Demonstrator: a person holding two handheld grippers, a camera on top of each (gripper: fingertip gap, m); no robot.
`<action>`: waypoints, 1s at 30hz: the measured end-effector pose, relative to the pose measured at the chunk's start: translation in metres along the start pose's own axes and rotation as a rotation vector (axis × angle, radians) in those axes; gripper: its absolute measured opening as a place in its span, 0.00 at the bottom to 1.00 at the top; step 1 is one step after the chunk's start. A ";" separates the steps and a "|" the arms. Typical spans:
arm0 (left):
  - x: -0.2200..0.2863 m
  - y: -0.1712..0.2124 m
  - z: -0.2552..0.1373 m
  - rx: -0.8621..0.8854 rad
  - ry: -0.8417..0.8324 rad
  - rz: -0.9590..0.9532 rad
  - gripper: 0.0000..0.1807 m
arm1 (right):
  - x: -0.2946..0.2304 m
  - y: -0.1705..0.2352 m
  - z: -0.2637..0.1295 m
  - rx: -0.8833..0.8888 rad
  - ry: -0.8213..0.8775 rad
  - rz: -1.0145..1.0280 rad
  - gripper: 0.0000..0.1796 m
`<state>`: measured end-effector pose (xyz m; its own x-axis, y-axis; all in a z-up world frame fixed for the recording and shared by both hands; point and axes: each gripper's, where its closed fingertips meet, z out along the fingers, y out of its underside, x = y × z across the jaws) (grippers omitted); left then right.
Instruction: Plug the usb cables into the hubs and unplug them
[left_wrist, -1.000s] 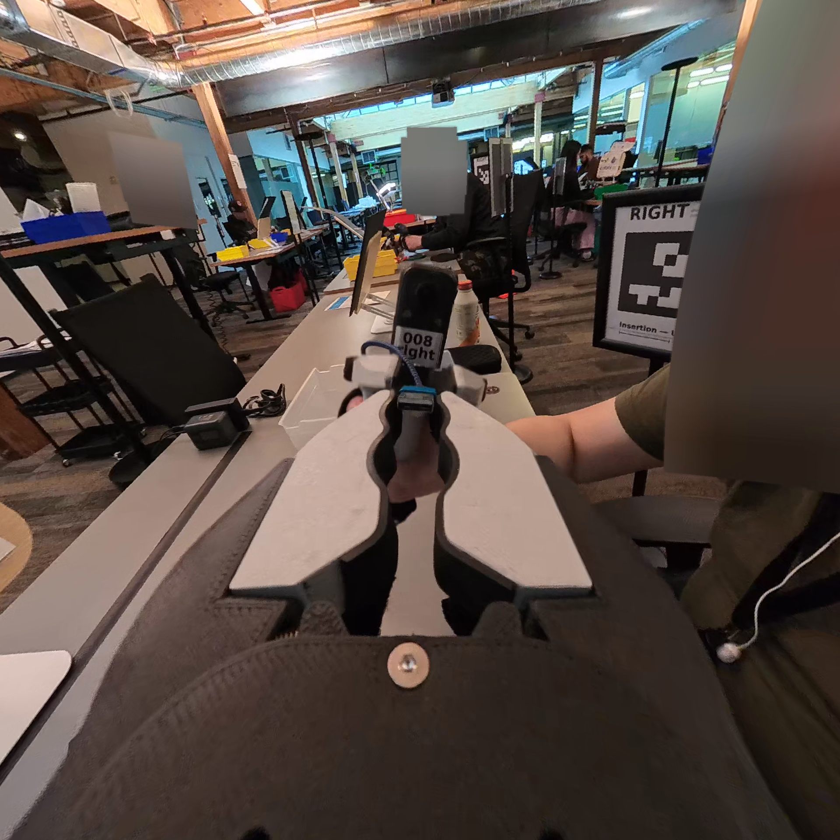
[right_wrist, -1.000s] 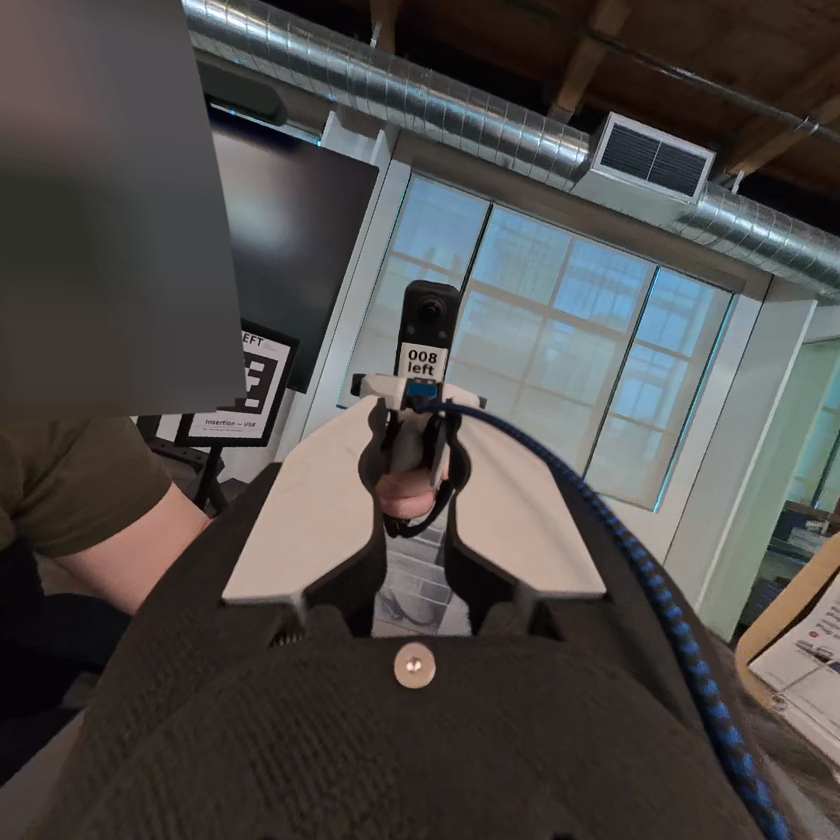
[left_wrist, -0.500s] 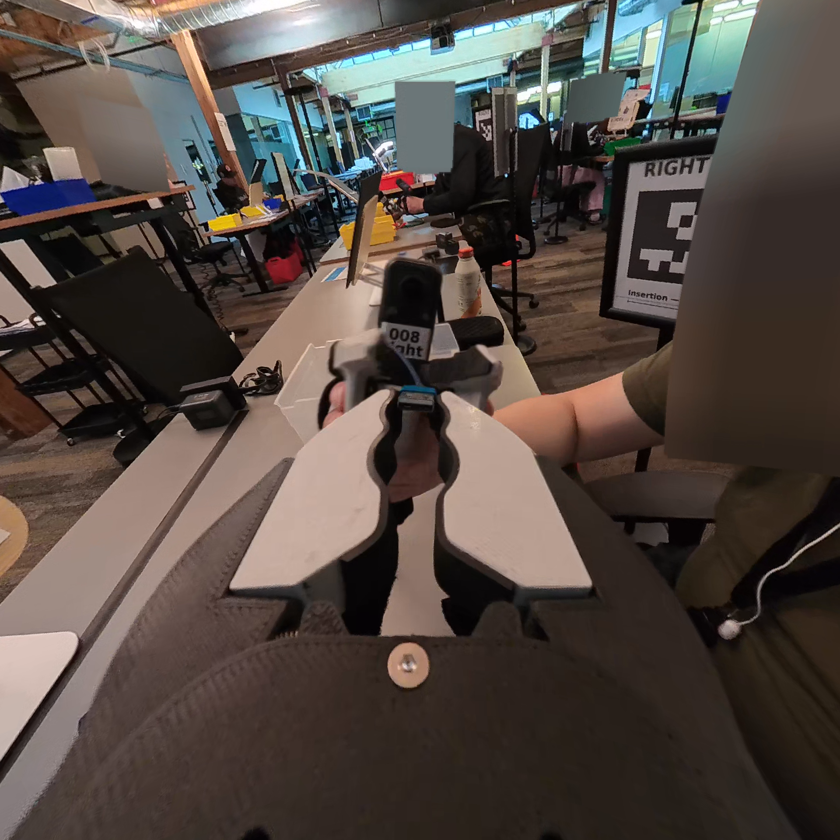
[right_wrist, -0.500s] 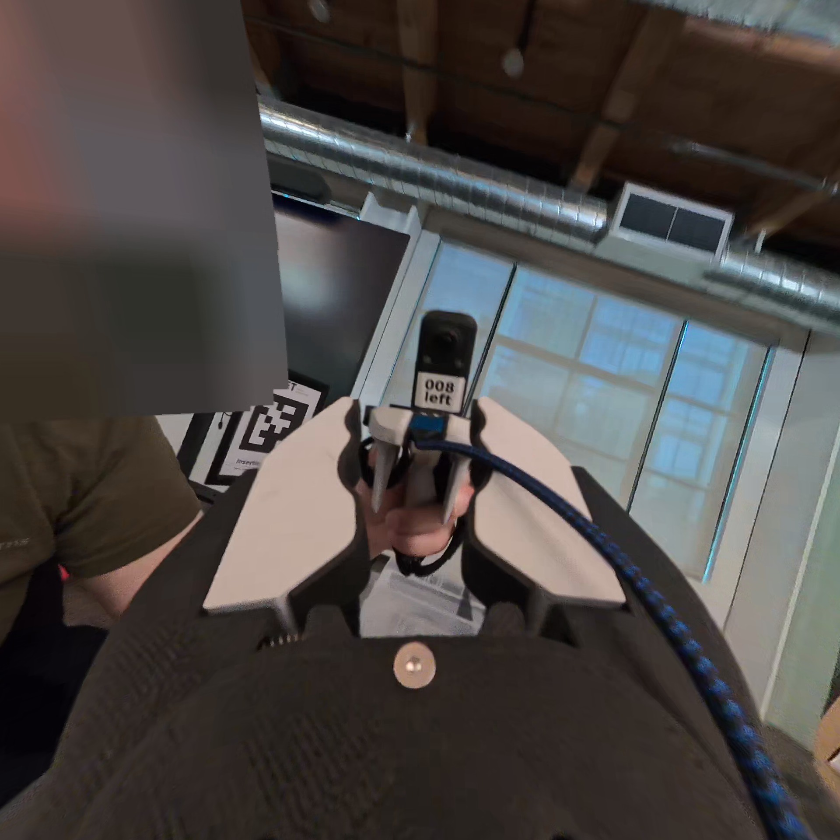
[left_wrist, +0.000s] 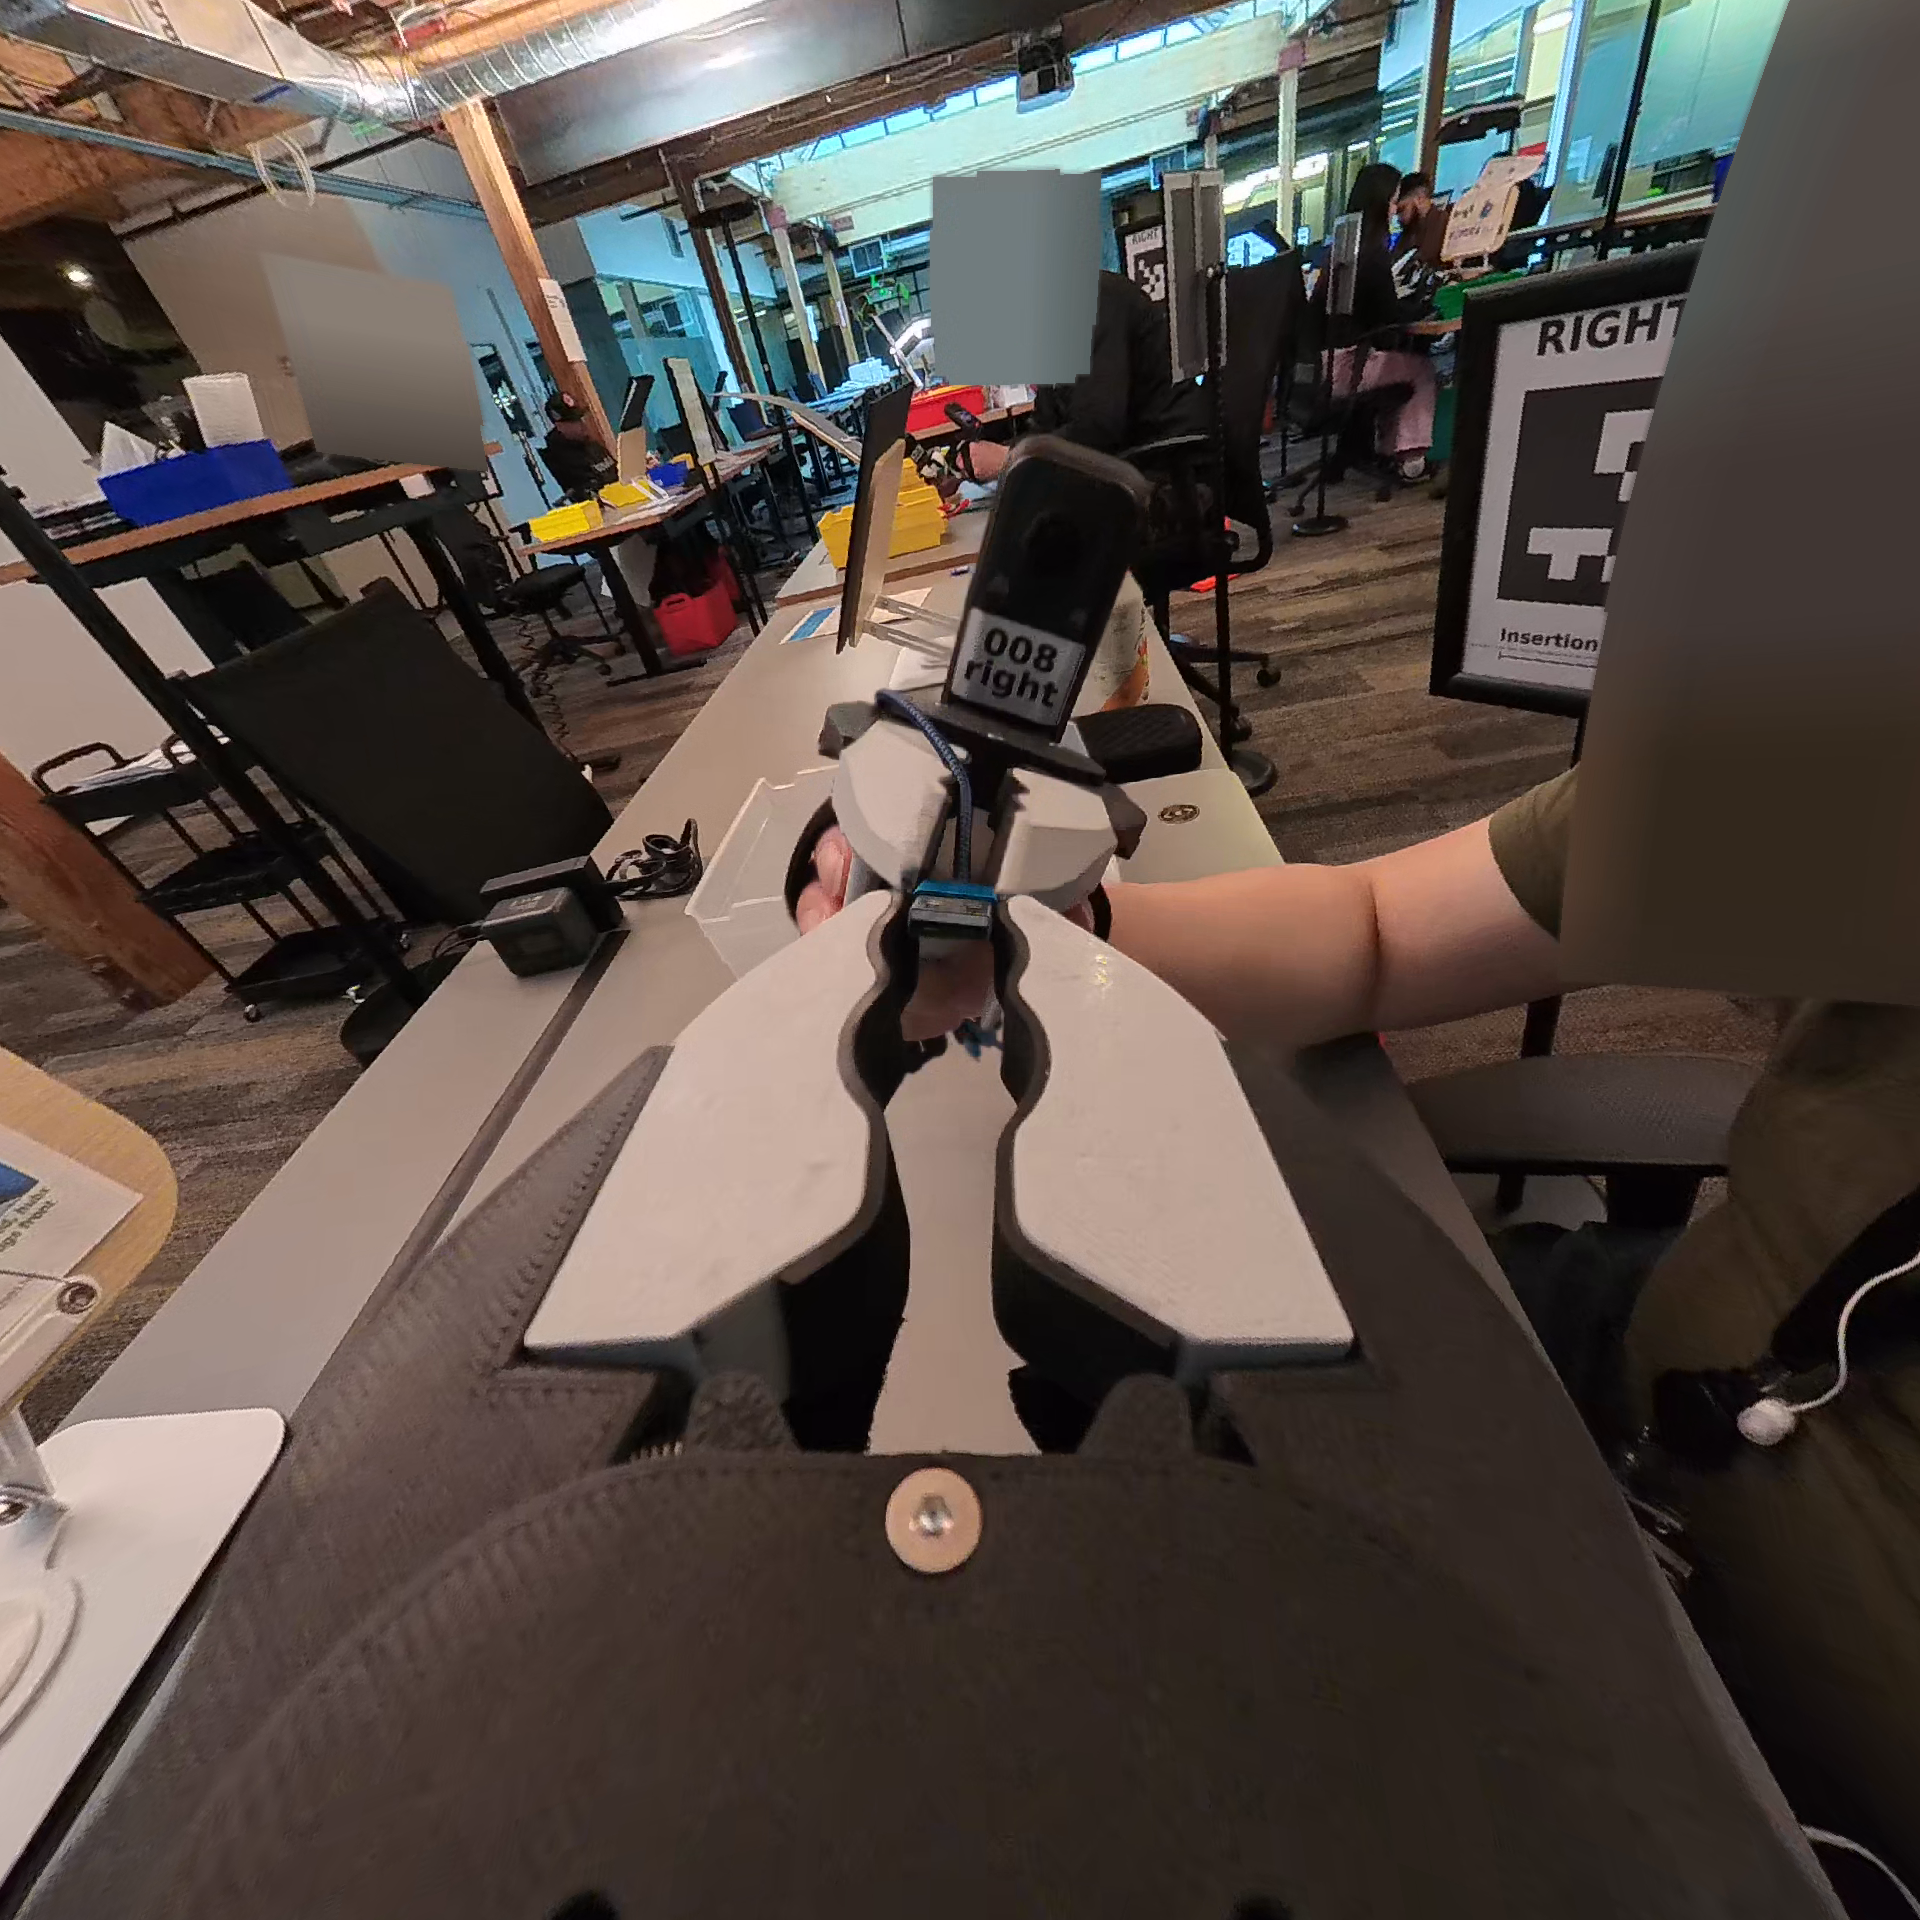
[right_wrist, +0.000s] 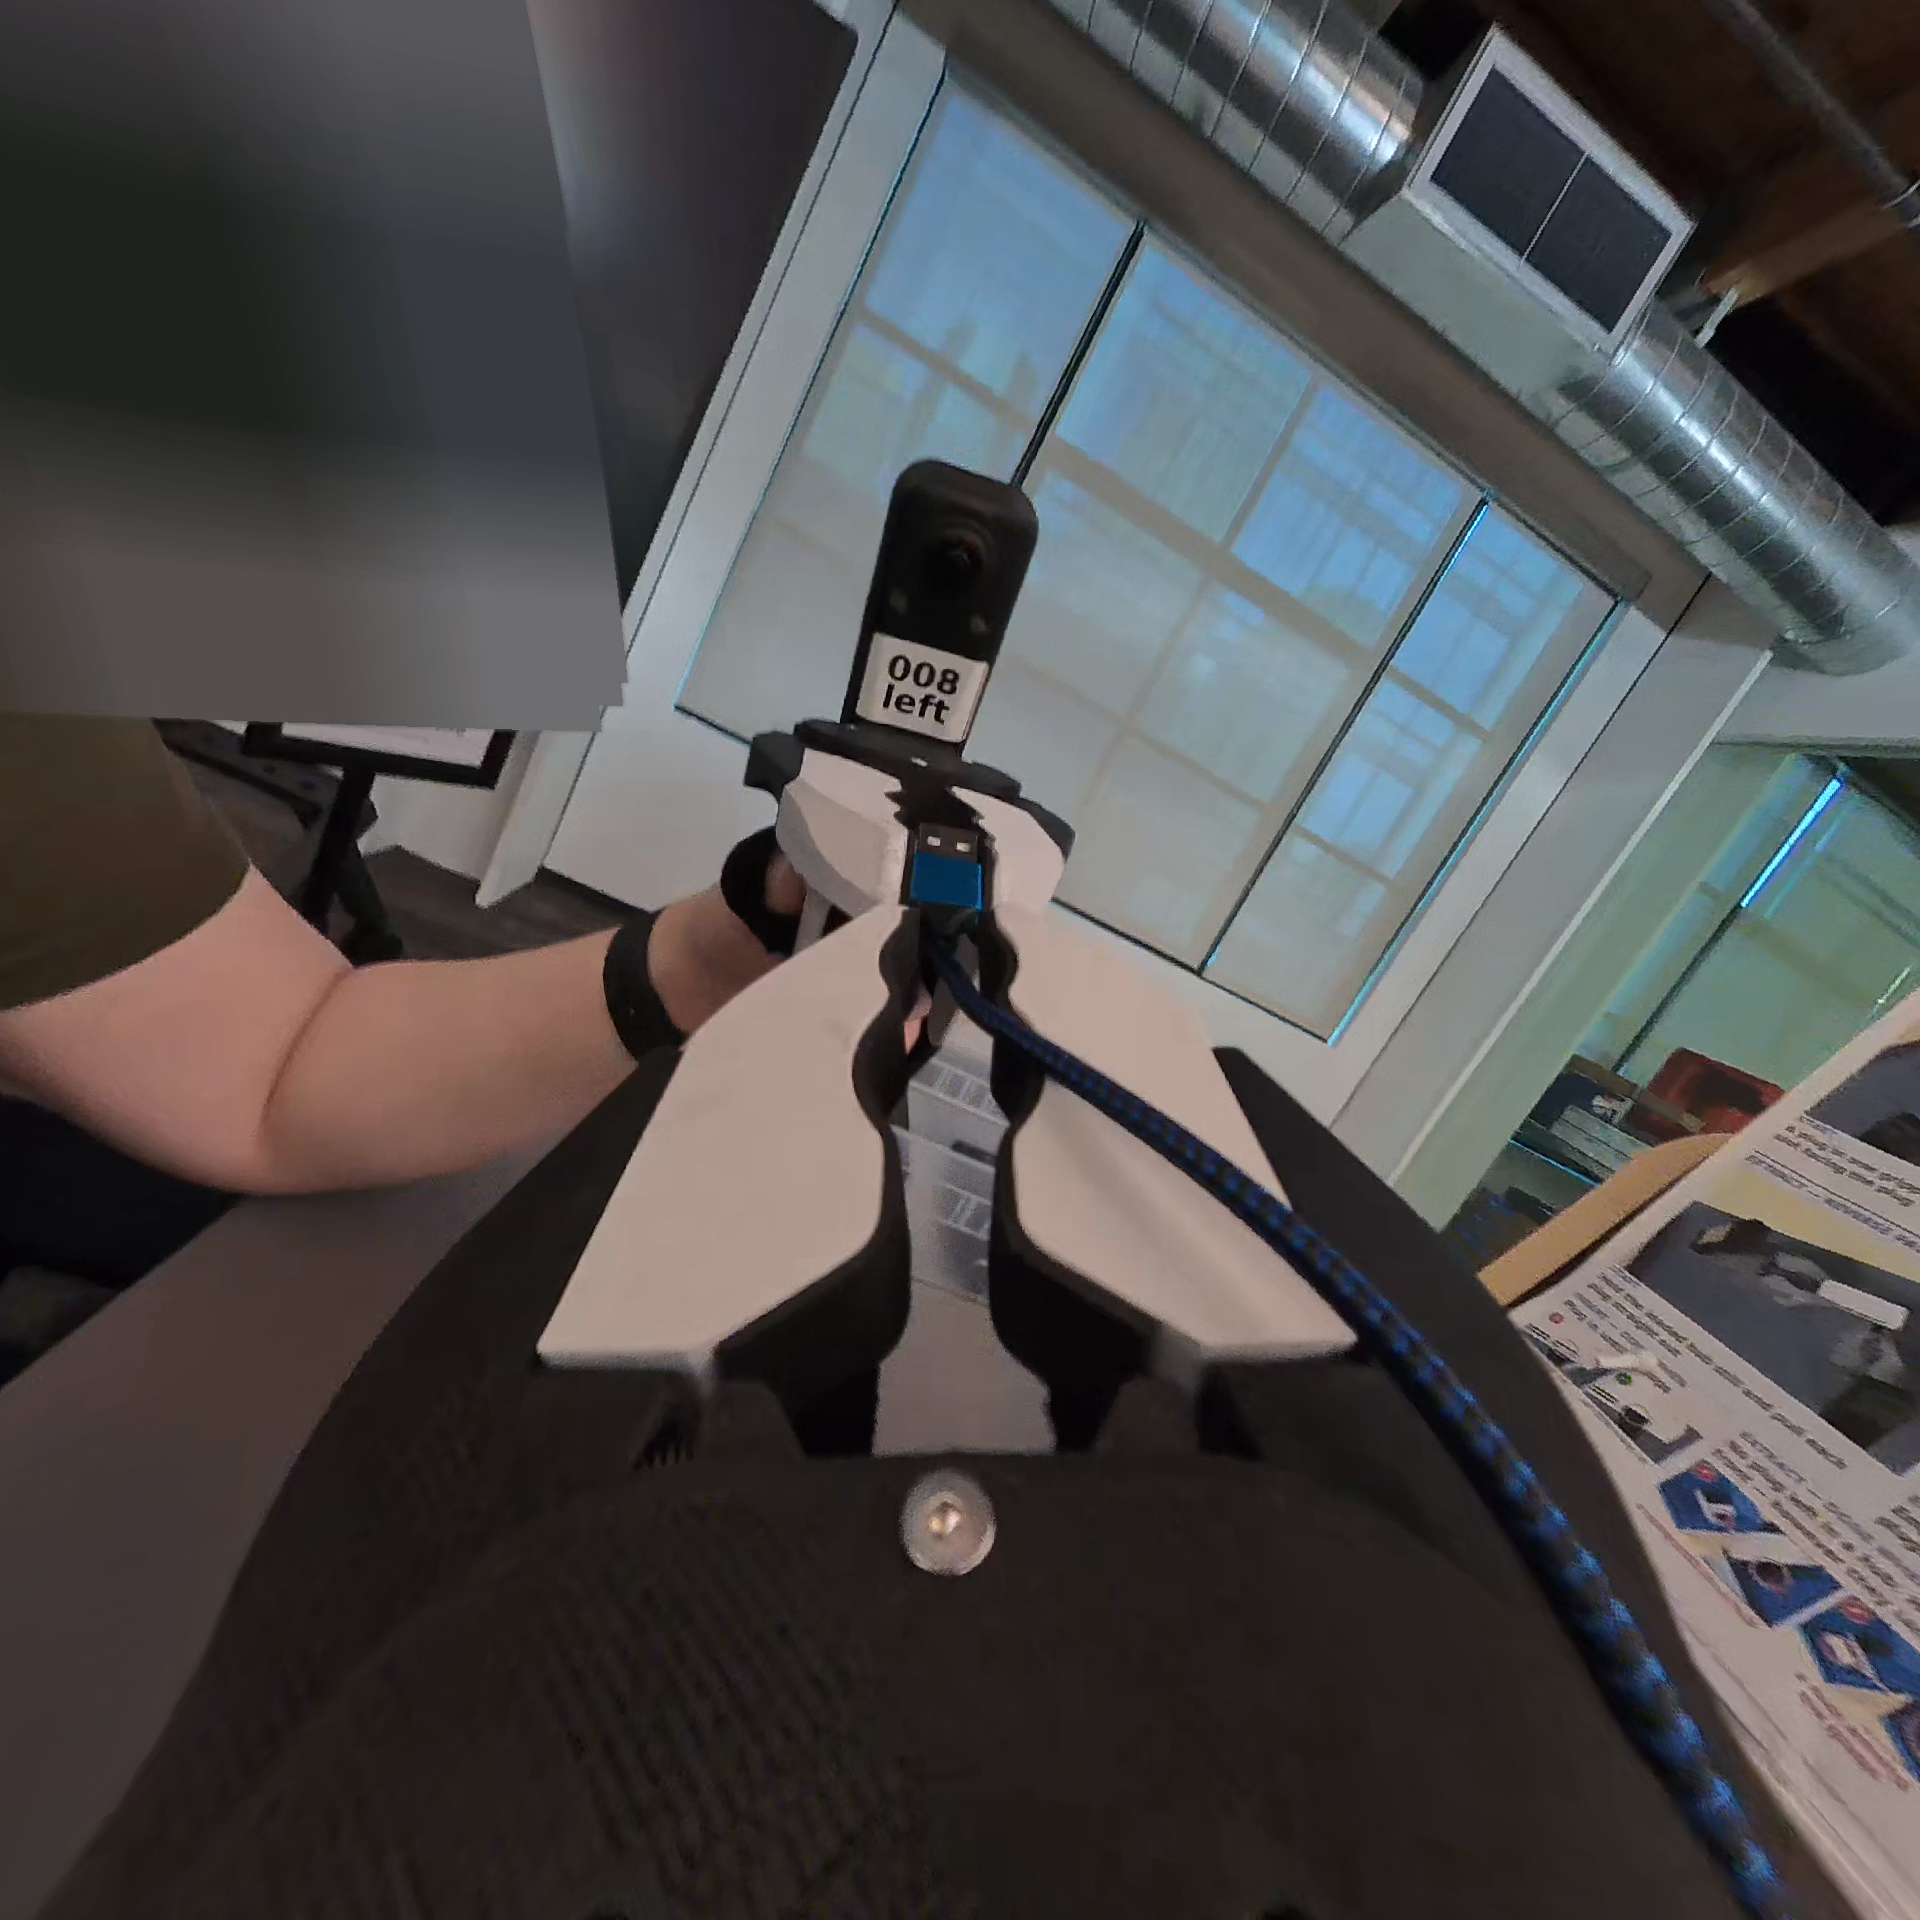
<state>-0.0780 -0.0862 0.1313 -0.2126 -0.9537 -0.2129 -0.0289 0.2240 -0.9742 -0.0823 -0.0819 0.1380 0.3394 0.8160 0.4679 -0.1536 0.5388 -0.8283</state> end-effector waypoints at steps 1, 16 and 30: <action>0.000 0.000 0.000 0.000 0.004 -0.002 0.07 | 0.000 0.001 0.000 -0.020 -0.003 -0.011 0.06; -0.003 0.005 0.004 0.001 0.010 -0.024 0.07 | -0.001 0.004 -0.003 -0.070 -0.004 -0.031 0.04; -0.004 0.007 0.006 0.007 0.008 -0.025 0.07 | 0.000 0.005 -0.005 -0.099 -0.008 -0.011 0.03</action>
<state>-0.0720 -0.0824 0.1249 -0.2196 -0.9573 -0.1879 -0.0271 0.1986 -0.9797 -0.0786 -0.0805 0.1325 0.3331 0.8120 0.4792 -0.0576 0.5248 -0.8493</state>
